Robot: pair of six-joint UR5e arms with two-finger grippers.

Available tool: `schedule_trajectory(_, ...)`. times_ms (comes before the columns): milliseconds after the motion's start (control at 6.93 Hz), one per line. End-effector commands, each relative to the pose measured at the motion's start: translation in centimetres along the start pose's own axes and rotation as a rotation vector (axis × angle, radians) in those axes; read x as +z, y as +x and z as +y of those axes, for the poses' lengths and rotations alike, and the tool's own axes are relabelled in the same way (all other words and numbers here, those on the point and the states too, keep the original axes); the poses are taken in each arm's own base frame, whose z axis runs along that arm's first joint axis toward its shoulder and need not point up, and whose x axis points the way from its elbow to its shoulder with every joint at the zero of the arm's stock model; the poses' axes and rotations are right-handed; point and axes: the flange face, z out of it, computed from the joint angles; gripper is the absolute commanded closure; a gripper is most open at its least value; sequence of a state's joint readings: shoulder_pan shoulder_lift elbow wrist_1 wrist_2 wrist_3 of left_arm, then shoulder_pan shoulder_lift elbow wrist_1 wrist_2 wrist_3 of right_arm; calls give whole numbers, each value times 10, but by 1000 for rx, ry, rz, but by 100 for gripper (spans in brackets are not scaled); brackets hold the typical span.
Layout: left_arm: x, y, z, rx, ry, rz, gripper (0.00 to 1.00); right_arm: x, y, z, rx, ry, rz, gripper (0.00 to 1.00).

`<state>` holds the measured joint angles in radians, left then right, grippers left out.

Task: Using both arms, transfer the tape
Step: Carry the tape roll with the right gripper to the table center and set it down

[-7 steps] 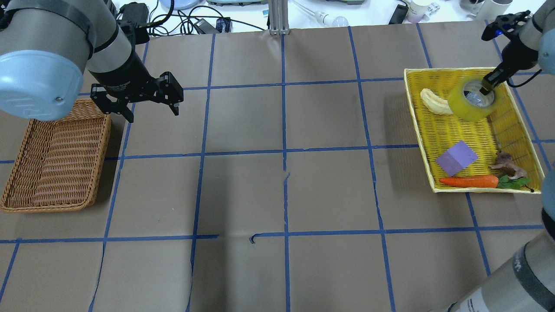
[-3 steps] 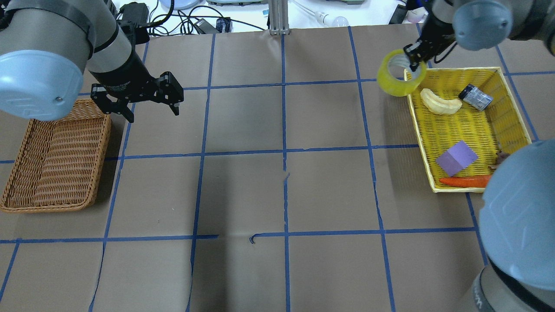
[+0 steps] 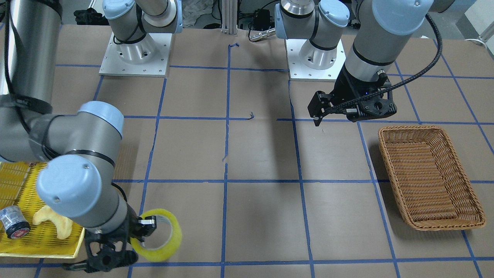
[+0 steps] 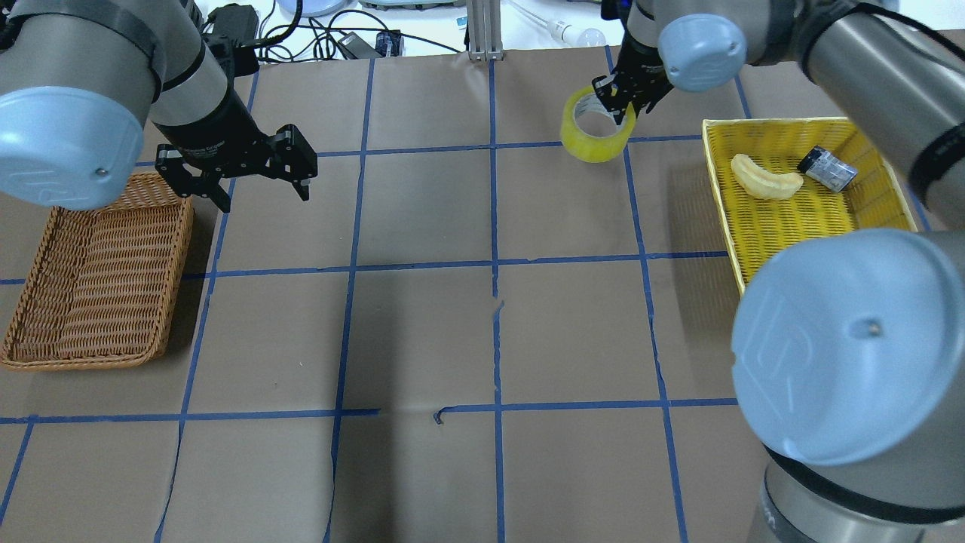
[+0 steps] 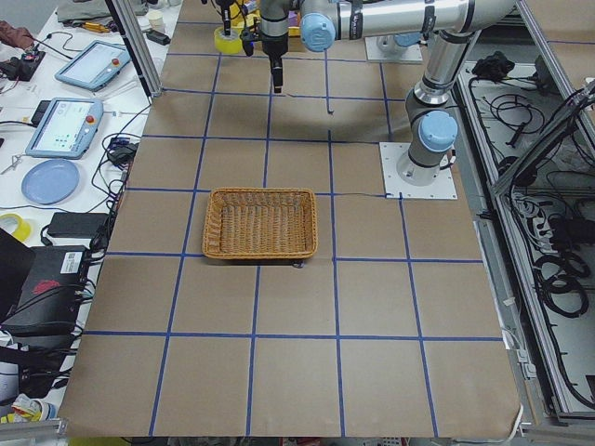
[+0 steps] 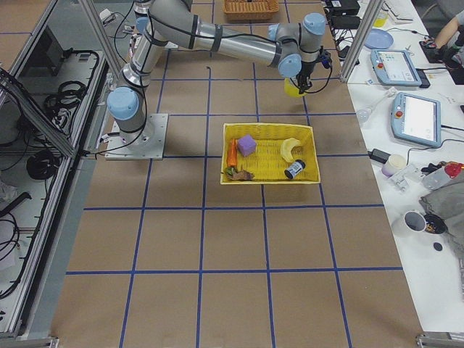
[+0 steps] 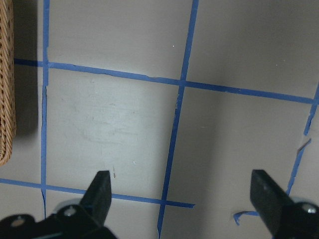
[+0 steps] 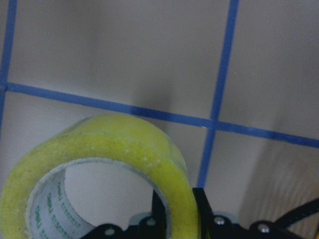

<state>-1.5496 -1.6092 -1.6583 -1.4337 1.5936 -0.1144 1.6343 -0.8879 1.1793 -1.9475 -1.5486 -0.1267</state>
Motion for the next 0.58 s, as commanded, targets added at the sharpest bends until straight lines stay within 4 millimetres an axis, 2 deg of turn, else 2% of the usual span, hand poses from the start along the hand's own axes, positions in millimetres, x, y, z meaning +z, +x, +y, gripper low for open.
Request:
schedule_trajectory(0, 0, 0, 0, 17, 2, -5, 0, 42, -92, -28, -19, 5, -66, 100)
schedule_trajectory(144, 0, 0, 0, 18, 2, -5, 0, 53, -112, -25, -34, -7, -67, 100)
schedule_trajectory(433, 0, 0, 0, 19, 2, -5, 0, 70, -127, -22, -58, -25, -70, 100)
